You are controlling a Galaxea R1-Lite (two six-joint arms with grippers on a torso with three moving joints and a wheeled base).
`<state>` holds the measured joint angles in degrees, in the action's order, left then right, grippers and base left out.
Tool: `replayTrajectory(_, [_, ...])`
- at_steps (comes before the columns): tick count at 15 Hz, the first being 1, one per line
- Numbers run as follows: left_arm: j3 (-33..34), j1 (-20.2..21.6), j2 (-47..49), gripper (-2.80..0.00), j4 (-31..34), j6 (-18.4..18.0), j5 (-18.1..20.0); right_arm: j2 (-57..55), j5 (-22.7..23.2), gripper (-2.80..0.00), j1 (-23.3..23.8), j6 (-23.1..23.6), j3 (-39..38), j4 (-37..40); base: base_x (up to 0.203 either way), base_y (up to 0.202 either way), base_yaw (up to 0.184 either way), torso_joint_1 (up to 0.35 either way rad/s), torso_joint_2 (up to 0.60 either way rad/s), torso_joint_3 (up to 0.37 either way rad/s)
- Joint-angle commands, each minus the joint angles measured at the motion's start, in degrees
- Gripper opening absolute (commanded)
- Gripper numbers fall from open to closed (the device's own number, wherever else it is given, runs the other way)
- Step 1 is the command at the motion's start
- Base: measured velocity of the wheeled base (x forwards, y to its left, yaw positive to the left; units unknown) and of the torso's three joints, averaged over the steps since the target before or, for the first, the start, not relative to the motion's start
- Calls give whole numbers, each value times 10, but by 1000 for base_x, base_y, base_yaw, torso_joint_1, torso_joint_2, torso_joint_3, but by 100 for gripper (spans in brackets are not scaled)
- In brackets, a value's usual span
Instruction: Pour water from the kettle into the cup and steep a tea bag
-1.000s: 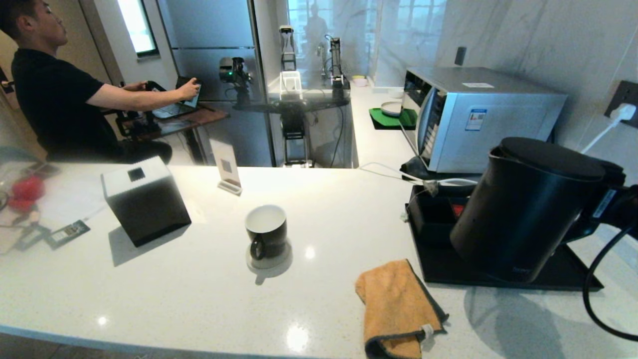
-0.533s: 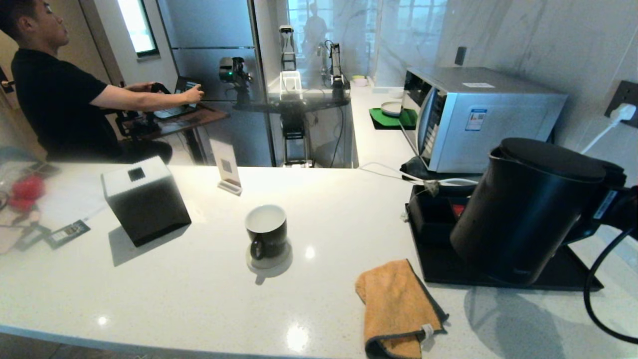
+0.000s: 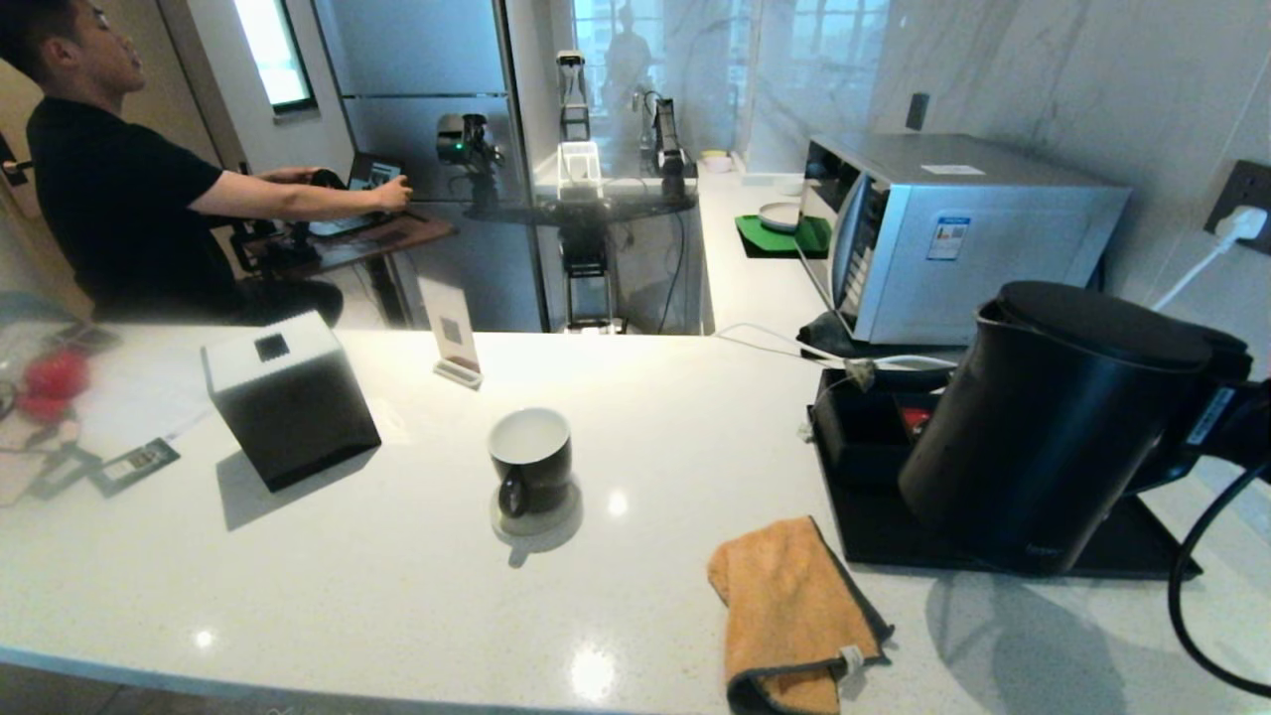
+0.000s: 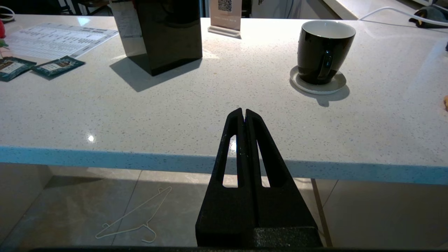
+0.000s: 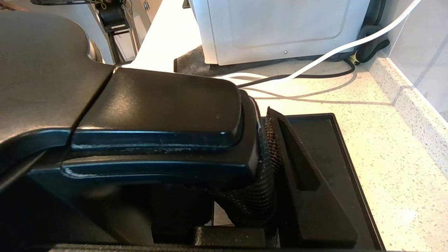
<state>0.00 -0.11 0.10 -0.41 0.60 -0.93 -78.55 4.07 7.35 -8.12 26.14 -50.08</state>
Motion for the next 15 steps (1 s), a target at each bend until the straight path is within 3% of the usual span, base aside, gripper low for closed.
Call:
replayTrajectory(1, [0, 0, 0, -280, 0, 0, 0, 1, 1, -280, 0, -1, -2, -3, 0, 0, 0, 0, 0, 0])
replayTrajectory(7, [0, 0, 0, -280, 0, 0, 0, 1, 1, -280, 0, -1, -4, -3, 0, 19, -3, 0, 0, 0])
replayTrajectory(15, [0, 0, 0, -280, 0, 0, 0, 1, 1, -280, 0, -1, -11, -5, 0, 189, -2, 1, 2, 3])
